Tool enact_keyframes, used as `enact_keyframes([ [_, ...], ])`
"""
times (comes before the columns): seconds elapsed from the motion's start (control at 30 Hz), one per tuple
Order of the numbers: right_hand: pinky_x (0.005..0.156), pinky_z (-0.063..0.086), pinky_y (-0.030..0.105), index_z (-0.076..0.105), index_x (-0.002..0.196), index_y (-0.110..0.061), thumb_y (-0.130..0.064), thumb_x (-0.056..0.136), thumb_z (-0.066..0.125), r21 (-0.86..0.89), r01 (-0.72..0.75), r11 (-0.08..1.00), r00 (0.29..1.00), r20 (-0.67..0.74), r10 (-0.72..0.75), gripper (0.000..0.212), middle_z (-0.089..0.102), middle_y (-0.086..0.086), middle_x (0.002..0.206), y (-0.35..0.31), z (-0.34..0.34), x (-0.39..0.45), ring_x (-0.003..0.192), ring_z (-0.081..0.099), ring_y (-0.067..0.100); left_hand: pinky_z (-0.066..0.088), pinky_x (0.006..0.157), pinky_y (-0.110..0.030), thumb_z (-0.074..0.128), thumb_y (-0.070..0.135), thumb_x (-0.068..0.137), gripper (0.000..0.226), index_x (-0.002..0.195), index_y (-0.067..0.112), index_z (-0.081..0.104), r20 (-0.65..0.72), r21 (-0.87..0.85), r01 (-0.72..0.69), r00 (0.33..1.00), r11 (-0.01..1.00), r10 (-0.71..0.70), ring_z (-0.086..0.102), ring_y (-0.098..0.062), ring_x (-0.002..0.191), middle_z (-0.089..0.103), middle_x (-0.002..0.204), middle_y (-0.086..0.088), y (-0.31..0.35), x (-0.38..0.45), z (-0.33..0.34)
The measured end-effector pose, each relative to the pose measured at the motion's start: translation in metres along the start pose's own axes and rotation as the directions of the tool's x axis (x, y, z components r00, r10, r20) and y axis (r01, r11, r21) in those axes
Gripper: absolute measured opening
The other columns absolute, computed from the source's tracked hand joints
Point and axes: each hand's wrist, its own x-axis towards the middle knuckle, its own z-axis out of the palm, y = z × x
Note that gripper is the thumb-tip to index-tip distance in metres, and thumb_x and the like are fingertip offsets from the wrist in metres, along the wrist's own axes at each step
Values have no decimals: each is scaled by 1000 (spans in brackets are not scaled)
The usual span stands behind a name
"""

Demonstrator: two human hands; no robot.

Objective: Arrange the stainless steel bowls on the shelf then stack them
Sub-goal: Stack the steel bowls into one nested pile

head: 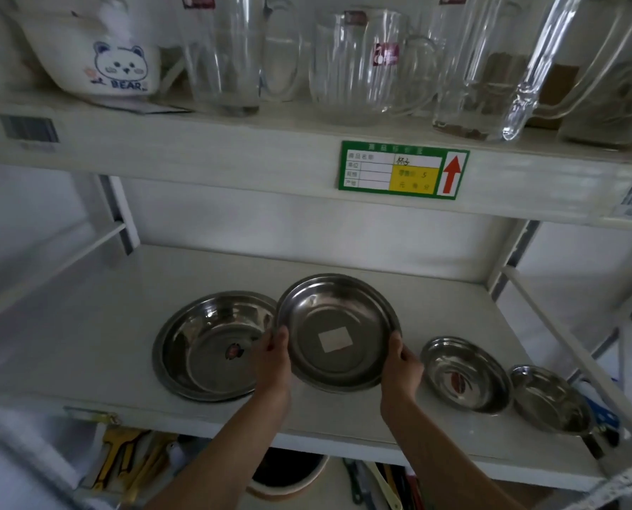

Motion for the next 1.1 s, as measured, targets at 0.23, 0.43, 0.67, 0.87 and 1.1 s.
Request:
enact_keyframes([
  [0.23, 55, 23, 28, 42, 53, -15, -33, 100, 47, -116, 95, 989, 980, 183, -73, 50, 34, 1, 50, -24, 70, -9, 53, 30, 16, 52, 82, -40, 54, 30, 94, 21, 93, 13, 68, -132, 58, -40, 990, 998, 47, 64, -31, 86, 68, 90, -12, 27, 39, -55],
  [0.43, 56, 31, 31, 53, 57, -12, -23, 96, 51, -211, 151, 966, 954, 285, -87, 41, 45, 4, 53, -21, 122, -26, 56, 39, 20, 51, 89, -50, 62, 19, 89, 17, 74, 27, 66, -191, 35, -22, 981, 999, 29, 63, -28, 89, 68, 86, -7, 29, 70, -103],
  [0.67, 73, 45, 30, 70, 105, -7, -21, 94, 54, -405, 273, 872, 910, 404, -98, 25, 72, 15, 99, -5, 155, -45, 93, 65, 32, 55, 88, -51, 70, 23, 84, 14, 88, 9, 69, -329, 142, 101, 943, 985, -49, 67, -39, 93, 71, 97, -21, 12, 92, -154],
  [0.87, 71, 38, 26, 64, 109, -7, -19, 93, 53, -541, 348, 766, 885, 458, -79, 23, 67, 13, 106, 10, 162, -51, 89, 61, 28, 42, 73, -30, 62, 25, 91, 28, 105, 2, 67, -328, 411, 102, 944, 906, 43, 61, -26, 86, 69, 102, -15, 3, 87, -172],
  [1.1, 71, 40, 28, 62, 109, -12, -19, 94, 50, -656, 455, 602, 869, 474, -140, 20, 63, 7, 111, 17, 167, -54, 92, 62, 26, 46, 69, -31, 60, 25, 89, 13, 84, 14, 55, -318, 528, 90, 943, 845, 98, 57, -23, 77, 58, 78, -2, -9, 89, -177],
])
